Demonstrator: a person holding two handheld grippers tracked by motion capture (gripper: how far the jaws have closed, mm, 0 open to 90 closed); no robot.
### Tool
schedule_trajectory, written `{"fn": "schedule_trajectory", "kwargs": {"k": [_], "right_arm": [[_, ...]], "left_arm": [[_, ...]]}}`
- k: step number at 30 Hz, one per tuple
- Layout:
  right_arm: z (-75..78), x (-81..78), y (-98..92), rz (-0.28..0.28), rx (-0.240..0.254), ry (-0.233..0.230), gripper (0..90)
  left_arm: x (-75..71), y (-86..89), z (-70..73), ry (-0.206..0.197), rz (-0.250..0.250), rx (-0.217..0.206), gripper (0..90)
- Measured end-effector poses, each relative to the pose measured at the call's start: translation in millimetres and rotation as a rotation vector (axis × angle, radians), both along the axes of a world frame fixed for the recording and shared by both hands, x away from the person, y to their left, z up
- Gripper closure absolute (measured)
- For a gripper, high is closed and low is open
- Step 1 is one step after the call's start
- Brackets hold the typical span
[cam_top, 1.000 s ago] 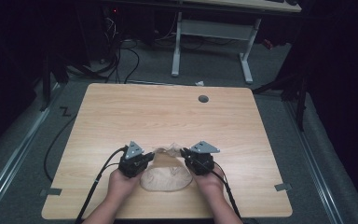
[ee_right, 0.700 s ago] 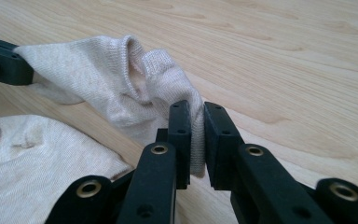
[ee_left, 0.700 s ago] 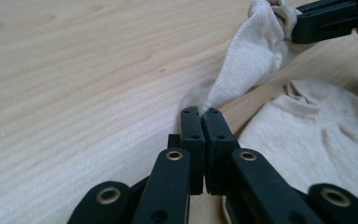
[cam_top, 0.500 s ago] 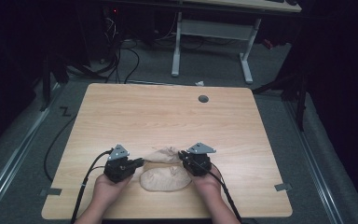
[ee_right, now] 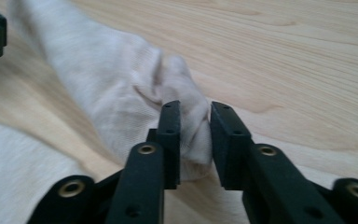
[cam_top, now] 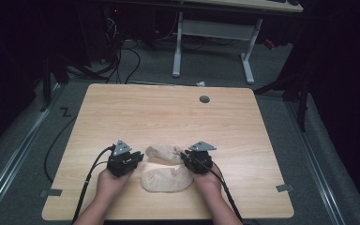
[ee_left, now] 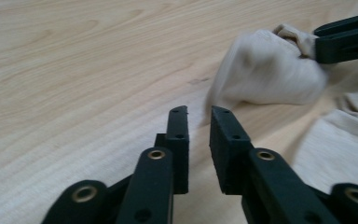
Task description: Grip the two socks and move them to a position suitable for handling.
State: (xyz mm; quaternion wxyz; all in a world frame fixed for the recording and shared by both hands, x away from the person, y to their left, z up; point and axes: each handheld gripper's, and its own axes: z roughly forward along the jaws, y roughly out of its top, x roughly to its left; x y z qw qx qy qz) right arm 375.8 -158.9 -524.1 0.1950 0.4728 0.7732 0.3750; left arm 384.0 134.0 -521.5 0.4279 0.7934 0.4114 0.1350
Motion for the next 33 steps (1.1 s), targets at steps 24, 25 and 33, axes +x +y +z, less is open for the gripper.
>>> {"fn": "schedule_trajectory", "kwargs": {"k": [24,25,33], "right_arm": [[-1.3,6.5,-16.5,-0.039,-0.032,0.043,65.3],[-1.3,6.5,-16.5,-0.033,-0.027,0.032,67.4],[-6.1,12.9,-14.1,-0.029,-0.02,0.04,77.1]], "left_arm": [[53.4,-40.6,-8.9,0.029,0.035,0.105,72.8],[49.2,-40.4,-8.9,0.016,0.032,0.117,75.1],[37.9,-35.3,-10.8,-0.022,0.026,0.129,85.1]]}}
